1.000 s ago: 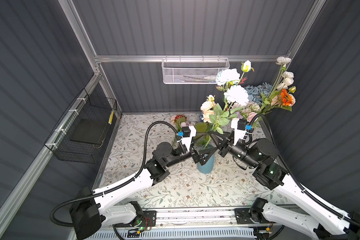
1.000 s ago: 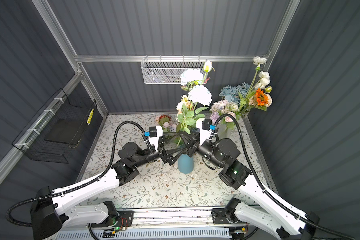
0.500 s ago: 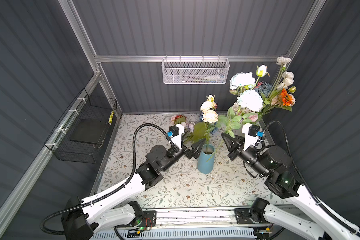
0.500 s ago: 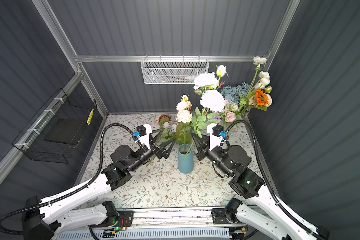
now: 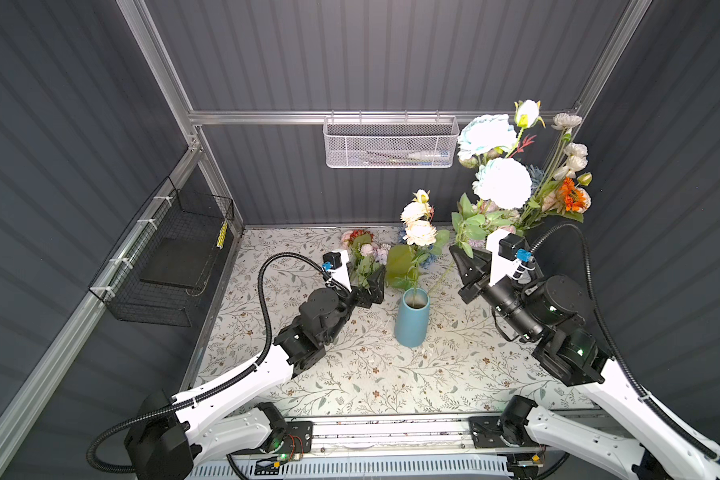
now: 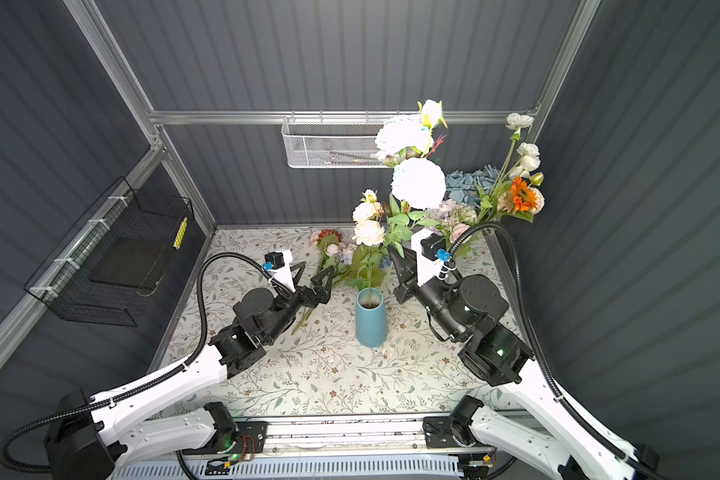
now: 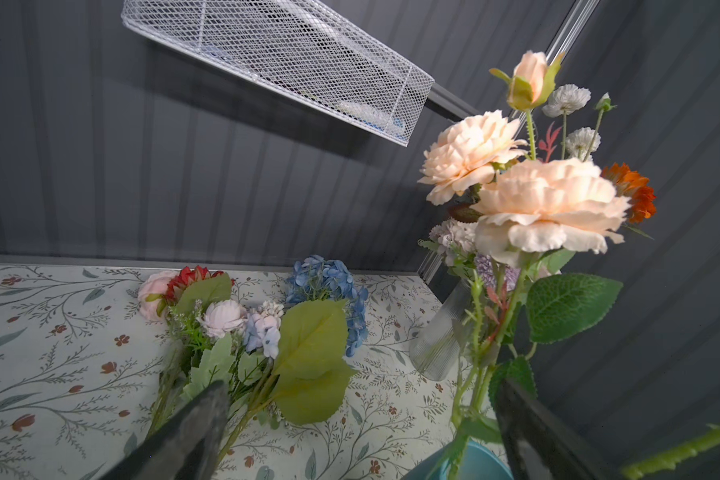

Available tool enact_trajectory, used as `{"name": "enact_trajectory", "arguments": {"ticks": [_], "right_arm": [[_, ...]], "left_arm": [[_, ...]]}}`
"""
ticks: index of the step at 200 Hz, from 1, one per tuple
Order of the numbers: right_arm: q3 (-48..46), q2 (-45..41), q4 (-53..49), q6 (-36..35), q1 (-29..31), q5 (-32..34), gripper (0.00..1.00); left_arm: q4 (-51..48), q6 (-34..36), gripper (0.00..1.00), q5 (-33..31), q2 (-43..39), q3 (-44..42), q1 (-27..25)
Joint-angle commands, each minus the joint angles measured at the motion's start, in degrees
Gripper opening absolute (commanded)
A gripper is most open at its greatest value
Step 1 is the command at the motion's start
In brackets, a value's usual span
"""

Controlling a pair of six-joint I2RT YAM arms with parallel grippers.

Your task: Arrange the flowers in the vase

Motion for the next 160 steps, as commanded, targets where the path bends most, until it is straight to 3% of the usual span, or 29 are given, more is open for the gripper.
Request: {"name": "enact_trajectory", "arguments": {"ticks": [1,93,160], "right_arm": [[1.6,1.6,2.3,-3.2,-0.2,-1.4,0.00],[-5.3,6.0,6.7,0.0,-0.2,-1.3,0.00],[-15.8,6.0,8.9,7.3,-0.2,-1.3,0.00]], "left_arm": [[-1.0,-1.4,0.99,-1.8,-1.3,-0.9,0.7],[-1.6,-2.7,0.99,-1.1,-1.8,-2.4,2.2],[-0.8,-3.7,0.99,0.1,0.2,-2.0,2.9]]}}
